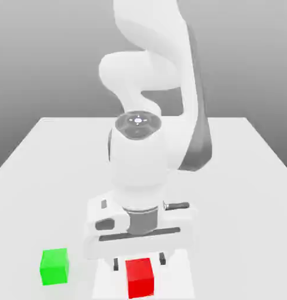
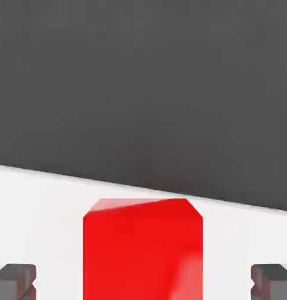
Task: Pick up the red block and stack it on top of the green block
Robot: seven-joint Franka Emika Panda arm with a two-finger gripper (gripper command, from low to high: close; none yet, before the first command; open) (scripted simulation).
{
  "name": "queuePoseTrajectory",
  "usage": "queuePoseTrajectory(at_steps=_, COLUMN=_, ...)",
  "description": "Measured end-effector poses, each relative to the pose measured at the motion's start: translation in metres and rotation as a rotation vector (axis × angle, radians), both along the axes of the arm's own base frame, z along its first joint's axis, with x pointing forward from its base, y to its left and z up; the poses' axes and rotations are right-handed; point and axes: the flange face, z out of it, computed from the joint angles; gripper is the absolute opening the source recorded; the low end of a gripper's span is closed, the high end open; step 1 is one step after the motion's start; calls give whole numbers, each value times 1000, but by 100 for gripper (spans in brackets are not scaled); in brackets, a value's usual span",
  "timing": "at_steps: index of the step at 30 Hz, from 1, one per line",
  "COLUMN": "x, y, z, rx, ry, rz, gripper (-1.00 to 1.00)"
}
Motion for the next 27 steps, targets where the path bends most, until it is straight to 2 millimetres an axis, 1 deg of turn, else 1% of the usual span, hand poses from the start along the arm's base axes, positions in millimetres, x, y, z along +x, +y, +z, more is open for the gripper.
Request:
queuePoseTrajectory(at_steps=5, x=0, y=0, z=0, rx=0, ry=1, rz=0, gripper=-100)
queuePoseTrajectory(at_steps=6, x=0, y=0, z=-5, rx=0, ry=1, rz=0, gripper=-100)
queuePoseTrajectory(at_steps=7, x=0, y=0, z=0, rx=0, ry=1, rz=0, gripper=-100)
queuePoseTrajectory(at_steps=9, x=1, y=0, z=19, rx=0, ry=0, rz=1, gripper=-100)
queuePoseTrajectory(at_steps=12, x=0, y=-2, z=54, rx=0, ry=1, rz=-1, gripper=-100)
queuePoseTrajectory(at_steps=14, x=-3, y=-33, z=66, rx=-4, ry=1, rz=-14, gripper=-100)
queuePoseTrajectory(at_steps=17, x=-12, y=-89, z=79, rx=-7, ry=2, rz=-37, gripper=-100)
queuePoseTrajectory(at_steps=21, x=-35, y=-164, z=93, rx=-1, ry=1, rz=-76, gripper=-100)
queuePoseTrajectory(at_steps=22, x=-38, y=-172, z=89, rx=1, ry=0, rz=-78, gripper=-100)
queuePoseTrajectory(at_steps=23, x=-39, y=-176, z=80, rx=1, ry=0, rz=-78, gripper=-100)
queuePoseTrajectory(at_steps=26, x=-40, y=-179, z=45, rx=2, ry=0, rz=-78, gripper=-100)
queuePoseTrajectory(at_steps=27, x=-41, y=-179, z=36, rx=1, ry=1, rz=-79, gripper=100)
